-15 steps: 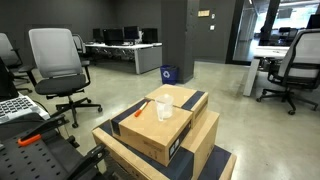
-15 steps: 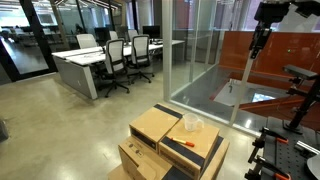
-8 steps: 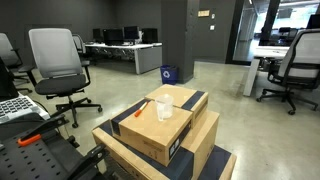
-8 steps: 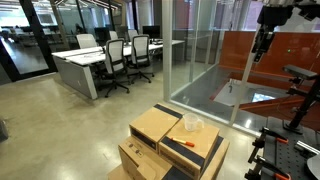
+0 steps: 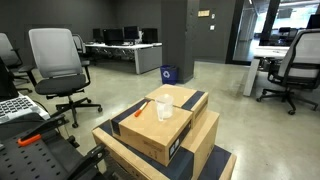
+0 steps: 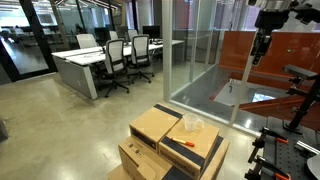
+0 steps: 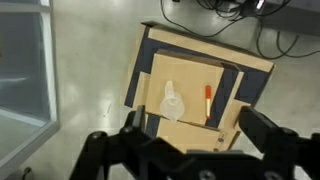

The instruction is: Put the marker inside the cup

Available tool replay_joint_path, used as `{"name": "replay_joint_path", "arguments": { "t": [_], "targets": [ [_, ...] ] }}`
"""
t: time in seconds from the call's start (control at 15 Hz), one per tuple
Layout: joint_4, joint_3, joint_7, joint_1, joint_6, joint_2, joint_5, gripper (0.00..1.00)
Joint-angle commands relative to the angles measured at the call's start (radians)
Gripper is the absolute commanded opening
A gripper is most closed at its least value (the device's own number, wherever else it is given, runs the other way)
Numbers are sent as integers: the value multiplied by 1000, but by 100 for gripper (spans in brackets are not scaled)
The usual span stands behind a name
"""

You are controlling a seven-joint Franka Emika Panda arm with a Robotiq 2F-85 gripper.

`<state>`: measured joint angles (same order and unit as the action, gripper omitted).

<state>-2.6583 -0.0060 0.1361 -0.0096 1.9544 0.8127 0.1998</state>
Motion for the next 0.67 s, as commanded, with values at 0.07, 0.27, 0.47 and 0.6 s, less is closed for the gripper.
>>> {"name": "replay_joint_path", "arguments": {
  "t": [0.07,0.27,0.47,0.6],
  "targets": [
    [33,-16,1,-1,40,-74,28,100],
    [50,-19,4,-3,78,-115,37,100],
    [71,-18,9,-2,99,-151,42,100],
    [86,-17,11,-1,107,-172,45,100]
  ]
}}
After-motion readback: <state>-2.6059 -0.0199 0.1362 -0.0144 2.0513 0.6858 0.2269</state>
